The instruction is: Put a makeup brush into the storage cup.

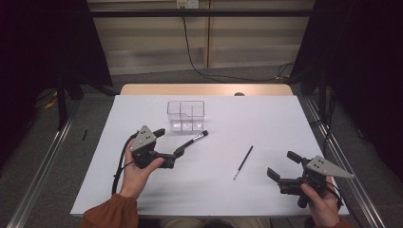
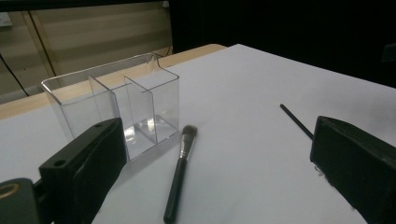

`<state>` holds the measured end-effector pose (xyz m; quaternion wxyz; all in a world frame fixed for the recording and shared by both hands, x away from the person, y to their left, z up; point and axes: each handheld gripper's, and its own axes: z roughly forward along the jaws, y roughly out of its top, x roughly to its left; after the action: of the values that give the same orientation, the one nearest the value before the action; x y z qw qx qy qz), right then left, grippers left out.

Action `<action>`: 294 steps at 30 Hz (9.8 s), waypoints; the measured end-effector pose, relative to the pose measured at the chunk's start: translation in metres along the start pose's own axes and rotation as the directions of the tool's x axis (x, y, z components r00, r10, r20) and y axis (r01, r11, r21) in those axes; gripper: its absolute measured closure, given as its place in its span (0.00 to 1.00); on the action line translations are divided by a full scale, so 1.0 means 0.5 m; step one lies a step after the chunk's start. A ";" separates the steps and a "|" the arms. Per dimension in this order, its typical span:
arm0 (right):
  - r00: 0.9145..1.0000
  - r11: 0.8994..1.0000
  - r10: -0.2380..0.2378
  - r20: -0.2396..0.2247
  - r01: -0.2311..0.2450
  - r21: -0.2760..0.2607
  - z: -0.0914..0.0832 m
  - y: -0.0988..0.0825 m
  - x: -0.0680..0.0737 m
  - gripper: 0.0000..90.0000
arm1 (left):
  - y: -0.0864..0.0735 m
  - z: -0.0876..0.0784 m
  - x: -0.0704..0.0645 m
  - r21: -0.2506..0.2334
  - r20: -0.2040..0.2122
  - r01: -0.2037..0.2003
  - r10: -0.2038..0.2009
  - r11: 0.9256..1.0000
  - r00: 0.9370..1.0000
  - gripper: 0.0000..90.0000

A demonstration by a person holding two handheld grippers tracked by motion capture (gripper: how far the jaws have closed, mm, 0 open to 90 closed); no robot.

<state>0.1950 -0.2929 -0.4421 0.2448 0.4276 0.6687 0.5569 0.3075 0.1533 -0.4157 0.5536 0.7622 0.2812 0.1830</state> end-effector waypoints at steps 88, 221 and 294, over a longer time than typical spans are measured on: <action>1.000 1.000 -0.010 -0.026 0.010 0.019 0.001 -0.005 0.000 0.00 | 0.071 0.277 0.048 0.699 0.130 -0.091 -0.001 0.709 0.991 0.09; 1.000 0.999 -0.001 -0.026 0.002 0.033 0.003 -0.008 -0.001 0.00 | 0.103 0.230 0.074 0.585 0.118 -0.026 -0.053 0.811 0.992 0.88; 1.000 1.000 0.001 -0.028 0.000 0.029 0.002 -0.008 -0.001 0.00 | 0.148 0.203 0.080 -0.033 0.022 0.040 -0.039 0.999 0.999 0.88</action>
<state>0.1949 -0.2930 -0.4460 0.2289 0.4235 0.6800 0.5530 0.4153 0.0862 -0.3793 0.5729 0.7490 0.2870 0.1687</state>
